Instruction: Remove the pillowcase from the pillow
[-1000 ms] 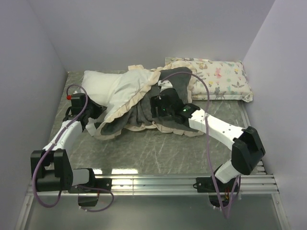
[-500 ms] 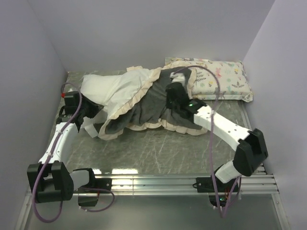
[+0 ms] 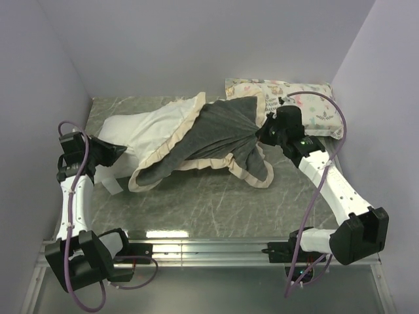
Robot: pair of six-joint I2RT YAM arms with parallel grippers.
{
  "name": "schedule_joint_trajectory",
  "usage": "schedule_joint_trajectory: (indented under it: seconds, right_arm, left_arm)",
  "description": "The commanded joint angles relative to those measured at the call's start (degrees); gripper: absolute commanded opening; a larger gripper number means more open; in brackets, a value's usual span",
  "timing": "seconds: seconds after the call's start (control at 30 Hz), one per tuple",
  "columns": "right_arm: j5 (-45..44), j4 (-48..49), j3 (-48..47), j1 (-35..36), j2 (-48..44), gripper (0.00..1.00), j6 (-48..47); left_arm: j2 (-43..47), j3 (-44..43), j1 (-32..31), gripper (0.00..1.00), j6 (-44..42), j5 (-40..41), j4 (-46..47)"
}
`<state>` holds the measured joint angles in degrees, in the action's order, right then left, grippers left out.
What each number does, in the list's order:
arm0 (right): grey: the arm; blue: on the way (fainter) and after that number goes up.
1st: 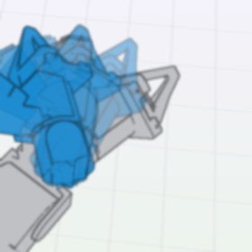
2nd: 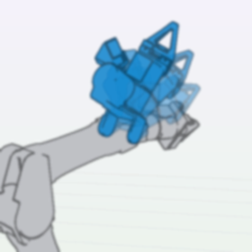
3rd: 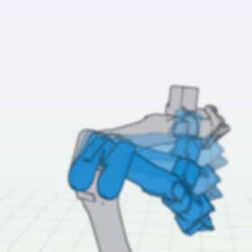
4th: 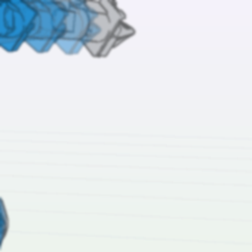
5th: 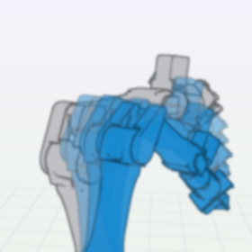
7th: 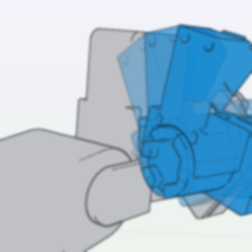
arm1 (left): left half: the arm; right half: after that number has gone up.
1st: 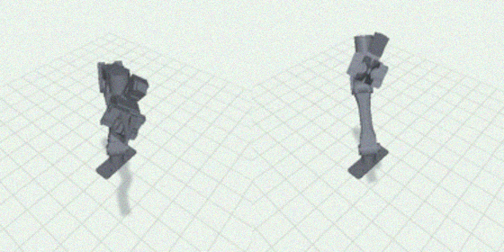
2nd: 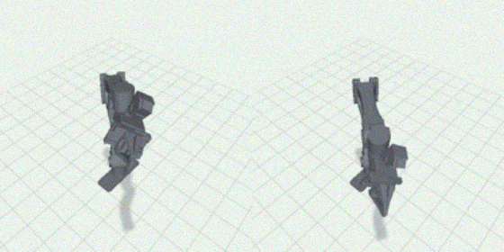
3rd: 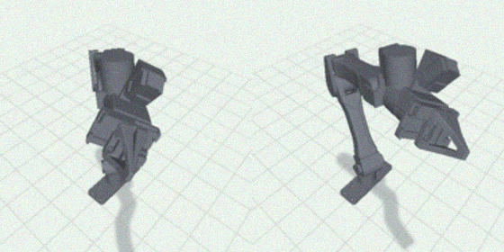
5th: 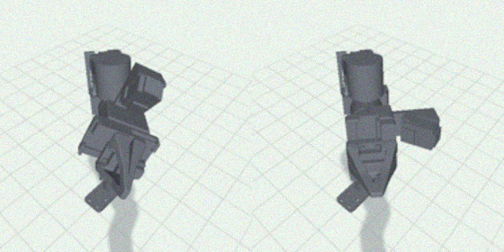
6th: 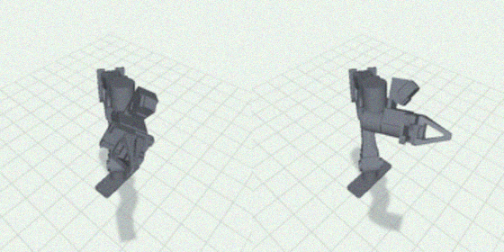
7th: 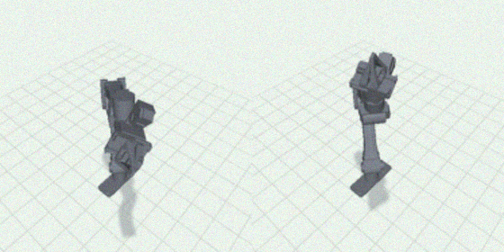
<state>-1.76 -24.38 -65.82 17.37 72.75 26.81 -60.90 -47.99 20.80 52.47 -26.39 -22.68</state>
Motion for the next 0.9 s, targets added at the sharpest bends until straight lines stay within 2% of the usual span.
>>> schedule_joint_trajectory:
  seconds: [0.0, 0.03, 0.1, 0.13, 0.17, 0.23, 0.4, 0.5, 0.63, 0.8, 0.87]
  right_arm:
    - [-8.5, 2.7, 2.2, -4.5, -4.4, 0.01, -3.6]
    - [-6.8, 3.6, 3.4, -1.2, -4.6, 0.12, -4.7]
    - [-9.8, 3.7, 4.0, 4.2, -5.1, 0.29, -5.4]
    - [-11.2, 4.2, 4.7, 7.1, -5.4, 0.48, -6.2]
    - [-14.5, 4.5, 5.2, 12.7, -5.7, 0.55, -6.3]
    - [-17.0, 5.2, 6.6, 17.2, -6.8, 0.70, -5.8]
    - [-22.7, 7.2, 10.4, 32.4, -6.5, 0.79, -3.7]
    - [-23.8, 9.6, 12.6, 38.2, -2.5, 0.82, -1.2]
    - [-27.4, 10.8, 12.1, 43.6, 4.6, 0.85, 2.3]
    - [-30.6, 9.2, 8.1, 45.3, 14.3, 0.87, 4.5]
    - [-34.8, 6.6, 5.0, 44.3, 18.5, 0.88, 5.1]
  left_arm:
    - [1.0, 0.8, 4.8, 0.00, -3.2, 9.7, 6.4]
    - [1.4, 1.2, 4.3, 0.00, -3.4, 9.6, 6.8]
    - [2.2, 2.3, 3.7, 0.01, -3.6, 10.4, 6.9]
    - [2.6, 2.6, 3.3, 0.01, -3.6, 10.5, 7.2]
    - [2.7, 2.9, 3.0, 0.00, -3.5, 10.4, 7.2]
    - [3.0, 3.6, 2.1, 0.00, -3.6, 10.4, 7.3]
    - [3.9, 4.8, 0.7, 0.01, -3.5, 11.3, 7.6]
    - [4.1, 5.4, 0.2, 0.01, -3.5, 11.2, 7.6]
    - [4.7, 5.6, -0.1, 0.01, -3.7, 11.3, 7.6]
    - [5.1, 5.4, -0.5, 0.01, -3.5, 11.0, 7.3]
    - [5.2, 5.0, -0.4, 0.01, -3.4, 11.0, 7.2]
